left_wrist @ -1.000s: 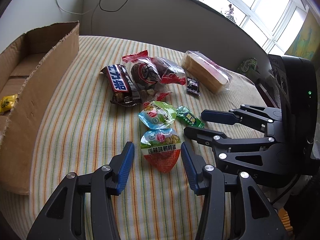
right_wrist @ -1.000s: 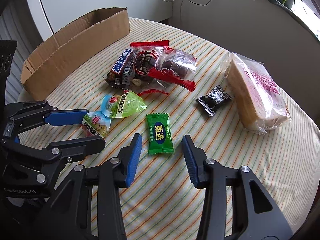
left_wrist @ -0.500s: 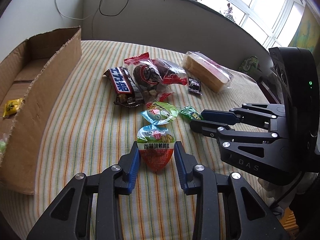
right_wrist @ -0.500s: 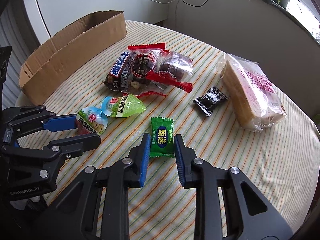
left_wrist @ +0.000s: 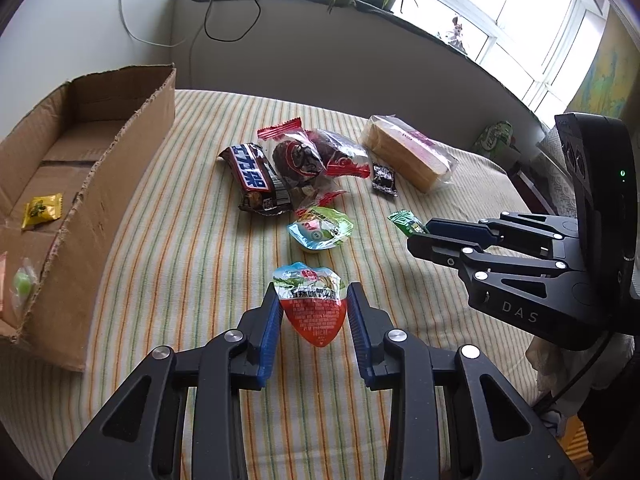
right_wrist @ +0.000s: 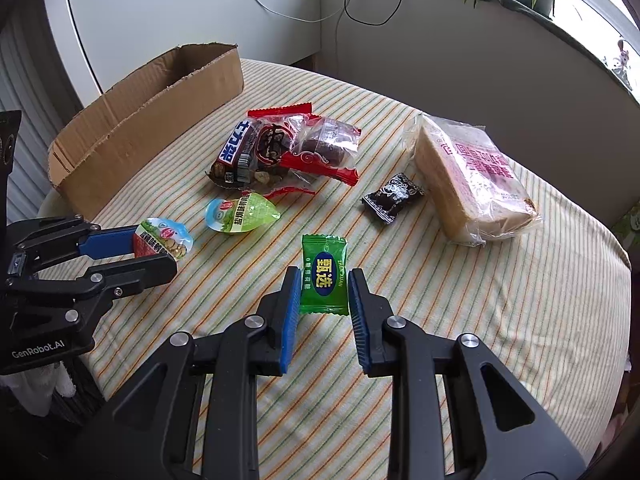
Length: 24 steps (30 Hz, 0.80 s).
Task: Organize snacks
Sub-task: 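Carry the red-bottomed bag and green packet over the box with both tools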
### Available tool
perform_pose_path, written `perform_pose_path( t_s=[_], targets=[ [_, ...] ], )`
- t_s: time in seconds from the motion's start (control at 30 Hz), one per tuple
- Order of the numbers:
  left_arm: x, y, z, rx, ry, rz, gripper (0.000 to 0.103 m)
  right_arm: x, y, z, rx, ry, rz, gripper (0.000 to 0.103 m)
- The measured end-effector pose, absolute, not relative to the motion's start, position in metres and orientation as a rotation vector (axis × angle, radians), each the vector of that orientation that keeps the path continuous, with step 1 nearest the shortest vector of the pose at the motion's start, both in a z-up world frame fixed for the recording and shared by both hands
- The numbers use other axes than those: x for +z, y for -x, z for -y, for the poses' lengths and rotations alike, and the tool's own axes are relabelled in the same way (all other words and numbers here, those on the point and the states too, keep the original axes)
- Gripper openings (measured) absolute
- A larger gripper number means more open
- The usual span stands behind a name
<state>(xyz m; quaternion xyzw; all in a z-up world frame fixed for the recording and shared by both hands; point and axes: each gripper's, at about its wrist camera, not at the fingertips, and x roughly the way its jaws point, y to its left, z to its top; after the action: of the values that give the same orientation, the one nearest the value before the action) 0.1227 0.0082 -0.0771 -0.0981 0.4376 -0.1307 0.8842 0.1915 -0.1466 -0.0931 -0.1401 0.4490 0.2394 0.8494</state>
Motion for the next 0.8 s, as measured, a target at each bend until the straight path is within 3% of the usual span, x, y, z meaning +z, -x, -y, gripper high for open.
perform_pose_path(
  t_s=[0.8],
  targets=[
    [-0.027, -0.107, -0.106, -0.125, 0.25, -0.758, 0.031, -0.033, -0.197, 0.051, 0.605, 0.328, -0.82, 0.025]
  ],
)
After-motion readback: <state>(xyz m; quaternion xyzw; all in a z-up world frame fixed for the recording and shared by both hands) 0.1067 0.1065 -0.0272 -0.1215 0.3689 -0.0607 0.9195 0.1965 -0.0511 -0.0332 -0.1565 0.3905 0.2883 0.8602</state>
